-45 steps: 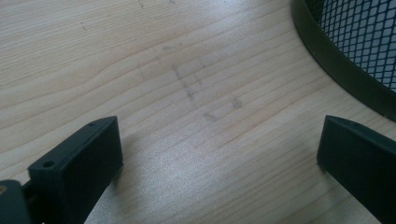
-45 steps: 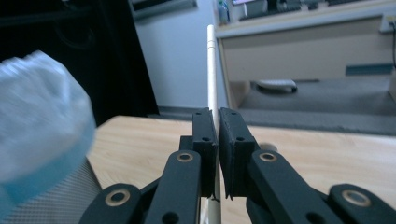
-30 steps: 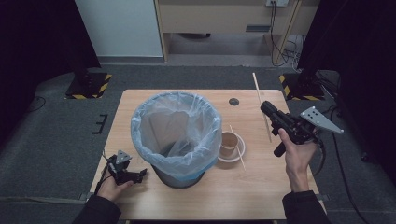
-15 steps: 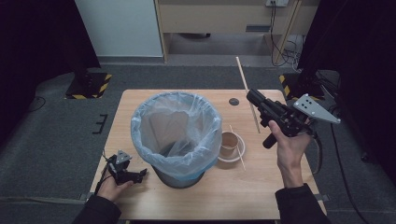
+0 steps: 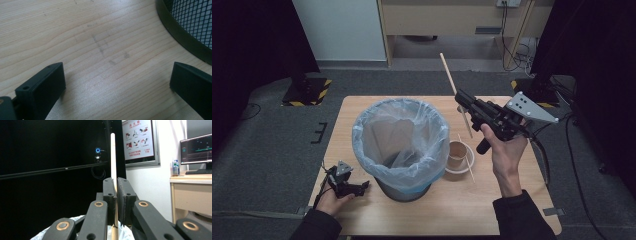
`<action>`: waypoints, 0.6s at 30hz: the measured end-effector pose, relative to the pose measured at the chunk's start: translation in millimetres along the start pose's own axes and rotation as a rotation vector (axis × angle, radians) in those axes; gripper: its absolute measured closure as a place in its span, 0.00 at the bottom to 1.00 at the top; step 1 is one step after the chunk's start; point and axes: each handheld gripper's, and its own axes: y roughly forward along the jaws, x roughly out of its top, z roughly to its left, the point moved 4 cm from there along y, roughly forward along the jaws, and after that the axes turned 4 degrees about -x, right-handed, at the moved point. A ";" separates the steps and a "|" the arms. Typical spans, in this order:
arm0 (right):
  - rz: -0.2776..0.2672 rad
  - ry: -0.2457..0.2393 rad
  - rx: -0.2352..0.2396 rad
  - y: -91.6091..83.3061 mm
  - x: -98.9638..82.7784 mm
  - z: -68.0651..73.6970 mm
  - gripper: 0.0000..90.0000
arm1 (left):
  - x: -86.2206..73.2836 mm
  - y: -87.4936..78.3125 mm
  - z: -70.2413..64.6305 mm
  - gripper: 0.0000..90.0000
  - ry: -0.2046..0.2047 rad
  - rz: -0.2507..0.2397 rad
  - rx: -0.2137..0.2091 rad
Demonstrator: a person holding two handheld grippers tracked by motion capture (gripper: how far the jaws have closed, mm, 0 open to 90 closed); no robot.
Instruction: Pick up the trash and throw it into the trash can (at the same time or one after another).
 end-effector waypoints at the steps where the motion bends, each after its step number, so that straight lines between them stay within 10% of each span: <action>1: 0.000 0.000 0.000 0.0 0.0 0.0 0.95 | 0.0 0.0 0.0 0.00 0.000 0.000 0.000; 18: 0.037 -0.011 0.069 35.9 -4.8 30.4 0.95 | 0.1 0.1 0.0 0.00 0.000 0.000 -0.001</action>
